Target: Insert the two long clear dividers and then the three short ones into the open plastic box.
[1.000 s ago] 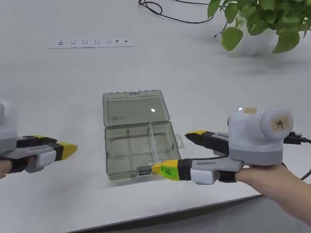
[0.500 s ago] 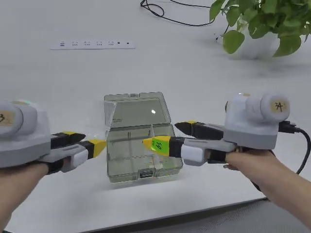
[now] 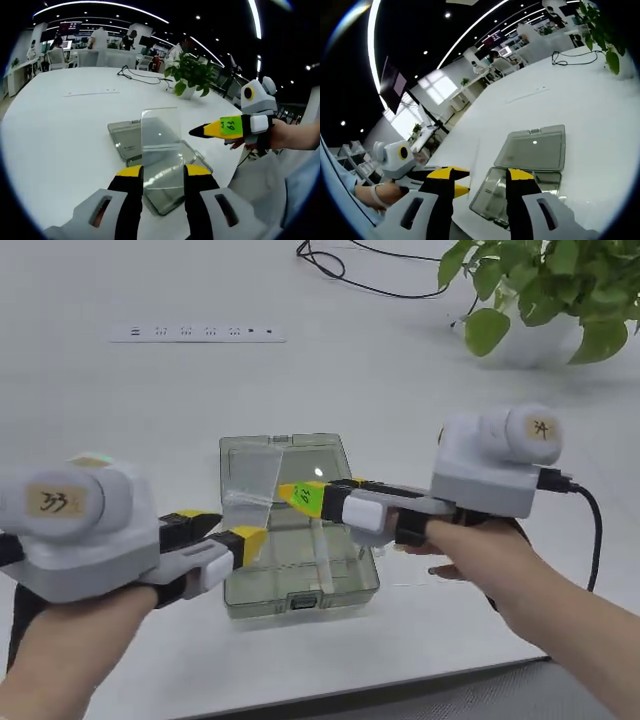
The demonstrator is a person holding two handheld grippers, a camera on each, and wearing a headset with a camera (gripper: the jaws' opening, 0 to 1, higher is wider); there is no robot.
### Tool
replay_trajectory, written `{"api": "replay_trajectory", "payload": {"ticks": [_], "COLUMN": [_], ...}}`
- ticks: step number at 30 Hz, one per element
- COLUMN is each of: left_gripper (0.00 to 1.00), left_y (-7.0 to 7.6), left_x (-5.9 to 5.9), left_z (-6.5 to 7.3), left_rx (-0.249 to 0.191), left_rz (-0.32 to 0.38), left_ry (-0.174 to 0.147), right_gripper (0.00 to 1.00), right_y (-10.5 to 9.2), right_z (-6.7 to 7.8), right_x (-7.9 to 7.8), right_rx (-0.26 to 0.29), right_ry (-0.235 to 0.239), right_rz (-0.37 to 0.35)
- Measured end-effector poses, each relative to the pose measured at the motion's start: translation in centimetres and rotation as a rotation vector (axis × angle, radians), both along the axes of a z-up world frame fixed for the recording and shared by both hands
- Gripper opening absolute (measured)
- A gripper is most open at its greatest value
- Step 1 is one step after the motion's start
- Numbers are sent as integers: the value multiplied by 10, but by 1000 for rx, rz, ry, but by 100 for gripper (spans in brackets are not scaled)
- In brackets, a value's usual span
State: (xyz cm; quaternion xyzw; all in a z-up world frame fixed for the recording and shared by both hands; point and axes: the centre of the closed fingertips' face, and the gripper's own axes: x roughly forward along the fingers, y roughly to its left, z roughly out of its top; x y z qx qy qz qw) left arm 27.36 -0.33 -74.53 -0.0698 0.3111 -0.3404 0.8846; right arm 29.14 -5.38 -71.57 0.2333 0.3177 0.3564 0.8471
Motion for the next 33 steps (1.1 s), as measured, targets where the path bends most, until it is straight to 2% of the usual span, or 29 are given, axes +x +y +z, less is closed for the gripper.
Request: {"api": "replay_trajectory", "payload": {"ticks": [2,6,12,23,30,33], "left_gripper": [30,30,30,30,30,30], "left_y": [-2,-7,-10,-15,-18,-19], "left_x": [0,-3,-4,-3,-4,-5], "left_z": [0,0,0,4,3,2], "left_rx": [-5,-4,-13,-30,-63,-67], "left_rz": [3,4,17,35,65,69], "left_ry": [-3,-9,-15,-26,-1,5], "right_gripper": [32,24,15,8,5,3], "right_y": [3,6,16,23,22,18], "right_z": [-1,-4,-9,-7,-6,-8], "right_x": [0,7,5,2,2,3], "right_rx": [4,23,16,3,-11,-40], "right_ry": [23,61,106,110,103,101], "right_rz": [-10,-24,-29,-32,-32,-27]}}
